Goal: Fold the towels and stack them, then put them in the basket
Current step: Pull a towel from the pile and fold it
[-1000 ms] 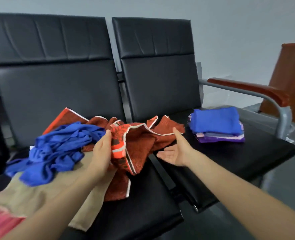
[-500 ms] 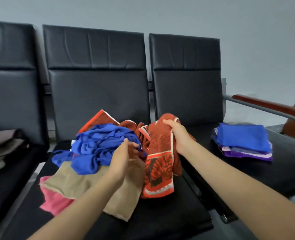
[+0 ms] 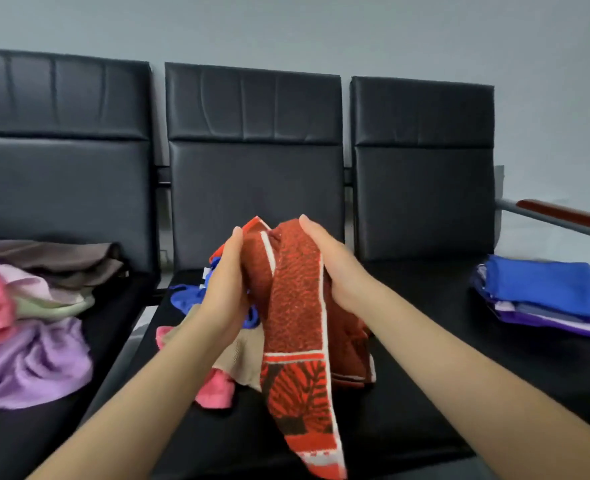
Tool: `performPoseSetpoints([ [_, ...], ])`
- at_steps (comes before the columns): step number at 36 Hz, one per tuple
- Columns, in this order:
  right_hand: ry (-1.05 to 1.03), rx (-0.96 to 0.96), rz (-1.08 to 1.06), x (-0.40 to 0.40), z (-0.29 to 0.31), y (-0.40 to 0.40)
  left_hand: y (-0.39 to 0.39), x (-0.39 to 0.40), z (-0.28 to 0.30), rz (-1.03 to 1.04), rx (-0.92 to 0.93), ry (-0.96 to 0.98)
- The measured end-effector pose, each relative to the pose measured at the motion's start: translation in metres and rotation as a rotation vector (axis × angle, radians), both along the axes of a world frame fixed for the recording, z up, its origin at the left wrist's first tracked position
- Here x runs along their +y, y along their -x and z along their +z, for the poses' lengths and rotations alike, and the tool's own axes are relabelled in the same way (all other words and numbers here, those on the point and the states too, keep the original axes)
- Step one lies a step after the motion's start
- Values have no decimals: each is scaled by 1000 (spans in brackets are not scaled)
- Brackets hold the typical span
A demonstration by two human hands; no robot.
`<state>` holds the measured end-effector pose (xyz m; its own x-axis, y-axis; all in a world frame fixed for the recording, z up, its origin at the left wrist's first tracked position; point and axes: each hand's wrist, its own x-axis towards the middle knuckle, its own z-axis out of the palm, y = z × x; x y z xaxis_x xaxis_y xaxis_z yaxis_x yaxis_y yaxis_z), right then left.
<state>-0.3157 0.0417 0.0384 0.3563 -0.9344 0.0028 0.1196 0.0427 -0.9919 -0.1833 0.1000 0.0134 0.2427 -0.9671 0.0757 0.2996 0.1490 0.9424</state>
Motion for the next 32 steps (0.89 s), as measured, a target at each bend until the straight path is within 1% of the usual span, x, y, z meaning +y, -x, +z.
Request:
performPoseSetpoints([
  [3,51,113,-90,5,-26,-2,-8,6,-9,11,-54,-97],
  [7,118,403,-109,6,-43,-4,-17,4,-25,155,-124,-156],
  [9,184,441,-136,6,-43,-1,-22,3,-25,210,-102,-150],
  [12,217,373,-259,3,-36,4,-32,2,-17,295,-79,-140],
  [15,180,256,-405,-7,-28,13,-45,9,-2,368,-106,-89],
  [18,213,118,-374,-7,-21,24,-57,18,6,402,-134,-43],
  [20,254,44,-317,-2,-17,29,-62,24,6,463,-236,-23],
  [22,267,-52,-267,5,-12,34,-67,30,4,572,-421,25],
  [24,250,-115,-228,10,-11,38,-71,38,2,664,-597,70],
  [26,188,-121,-200,11,-20,42,-75,44,-3,704,-692,58],
  [28,121,-22,-175,11,-38,45,-78,47,-14,711,-790,-10],
  [30,87,194,-151,12,-64,49,-82,47,-32,653,-906,-102],
  [32,47,437,-63,16,-93,59,-87,47,-51,532,-1029,-218],
])
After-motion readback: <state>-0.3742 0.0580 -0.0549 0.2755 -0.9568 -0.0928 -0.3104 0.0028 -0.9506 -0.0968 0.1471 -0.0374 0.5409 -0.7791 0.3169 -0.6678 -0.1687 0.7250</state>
